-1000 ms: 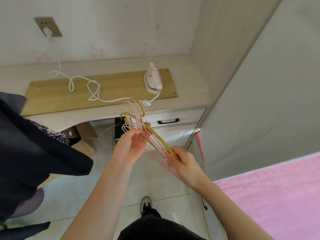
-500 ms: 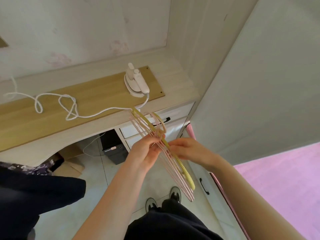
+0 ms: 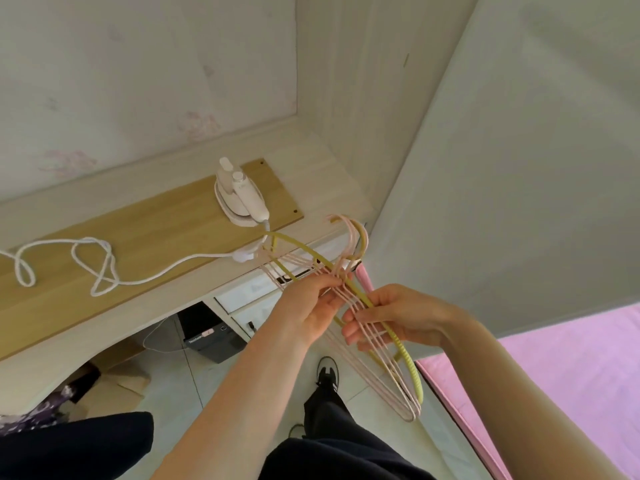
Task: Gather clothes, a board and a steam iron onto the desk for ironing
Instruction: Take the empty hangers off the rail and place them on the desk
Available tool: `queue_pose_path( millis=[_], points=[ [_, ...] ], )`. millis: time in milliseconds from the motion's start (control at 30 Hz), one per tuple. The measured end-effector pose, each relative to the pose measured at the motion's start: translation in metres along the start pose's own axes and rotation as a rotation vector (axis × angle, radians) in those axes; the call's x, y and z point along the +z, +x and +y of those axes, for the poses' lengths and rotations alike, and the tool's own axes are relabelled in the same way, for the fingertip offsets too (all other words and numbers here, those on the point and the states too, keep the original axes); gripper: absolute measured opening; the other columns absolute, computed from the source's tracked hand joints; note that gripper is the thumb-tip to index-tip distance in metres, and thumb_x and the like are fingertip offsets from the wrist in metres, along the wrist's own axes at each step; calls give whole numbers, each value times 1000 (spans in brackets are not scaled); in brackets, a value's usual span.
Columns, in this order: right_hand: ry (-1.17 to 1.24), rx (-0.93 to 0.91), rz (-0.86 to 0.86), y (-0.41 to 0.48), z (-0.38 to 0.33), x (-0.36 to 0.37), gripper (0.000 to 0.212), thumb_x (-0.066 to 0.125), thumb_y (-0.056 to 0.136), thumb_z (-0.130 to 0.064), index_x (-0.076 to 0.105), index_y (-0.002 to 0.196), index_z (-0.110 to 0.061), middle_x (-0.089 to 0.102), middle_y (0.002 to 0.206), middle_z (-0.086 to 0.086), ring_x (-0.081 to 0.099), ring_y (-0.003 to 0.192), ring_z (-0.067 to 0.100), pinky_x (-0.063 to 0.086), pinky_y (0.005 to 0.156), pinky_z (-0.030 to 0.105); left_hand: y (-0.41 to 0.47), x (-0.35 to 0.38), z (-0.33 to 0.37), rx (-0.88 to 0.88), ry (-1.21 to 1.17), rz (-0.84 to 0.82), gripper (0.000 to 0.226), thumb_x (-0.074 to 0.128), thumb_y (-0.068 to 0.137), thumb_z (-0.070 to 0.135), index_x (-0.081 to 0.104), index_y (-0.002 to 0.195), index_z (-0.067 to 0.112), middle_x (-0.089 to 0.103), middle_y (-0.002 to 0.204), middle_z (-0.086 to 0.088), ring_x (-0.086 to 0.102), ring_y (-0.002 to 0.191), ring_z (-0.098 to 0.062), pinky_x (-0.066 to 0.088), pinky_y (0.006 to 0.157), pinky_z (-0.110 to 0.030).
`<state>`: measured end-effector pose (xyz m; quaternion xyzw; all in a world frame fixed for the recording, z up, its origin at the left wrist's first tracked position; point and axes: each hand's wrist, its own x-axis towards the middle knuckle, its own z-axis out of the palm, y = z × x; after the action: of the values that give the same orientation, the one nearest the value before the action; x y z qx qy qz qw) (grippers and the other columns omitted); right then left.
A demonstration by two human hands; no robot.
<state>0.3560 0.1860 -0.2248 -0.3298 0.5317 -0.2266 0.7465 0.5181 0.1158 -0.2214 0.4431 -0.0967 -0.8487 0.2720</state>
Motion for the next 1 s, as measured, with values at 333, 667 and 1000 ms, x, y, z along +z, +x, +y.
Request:
queue_pose_path(
  millis=[333, 667, 1000],
  points=[
    [-62, 2, 27, -14, -53, -56, 16, 57, 94, -9, 68, 82, -10, 61, 75, 6, 56, 60, 14, 51, 62, 26, 21, 68, 10, 34, -94, 50, 21, 42, 90, -15, 59, 95, -4, 62, 94, -19, 63, 88, -24, 53, 84, -35],
    [-30, -89, -10, -19, -86, -85, 18, 52, 92, -3, 65, 80, -7, 52, 65, 4, 41, 56, 16, 40, 55, 25, 28, 102, 25, 176, -56, -29, 21, 48, 88, -13, 66, 92, -1, 72, 78, -8, 68, 88, -20, 53, 91, -35],
    [92, -132, 78, 5, -95, -109, 18, 56, 93, -8, 71, 100, -2, 71, 92, 14, 67, 77, 19, 57, 77, 29, 66, 119, 60, 190, 185, -97, 25, 47, 87, -15, 64, 101, -3, 70, 92, -10, 70, 82, -14, 58, 79, -29]
  ],
)
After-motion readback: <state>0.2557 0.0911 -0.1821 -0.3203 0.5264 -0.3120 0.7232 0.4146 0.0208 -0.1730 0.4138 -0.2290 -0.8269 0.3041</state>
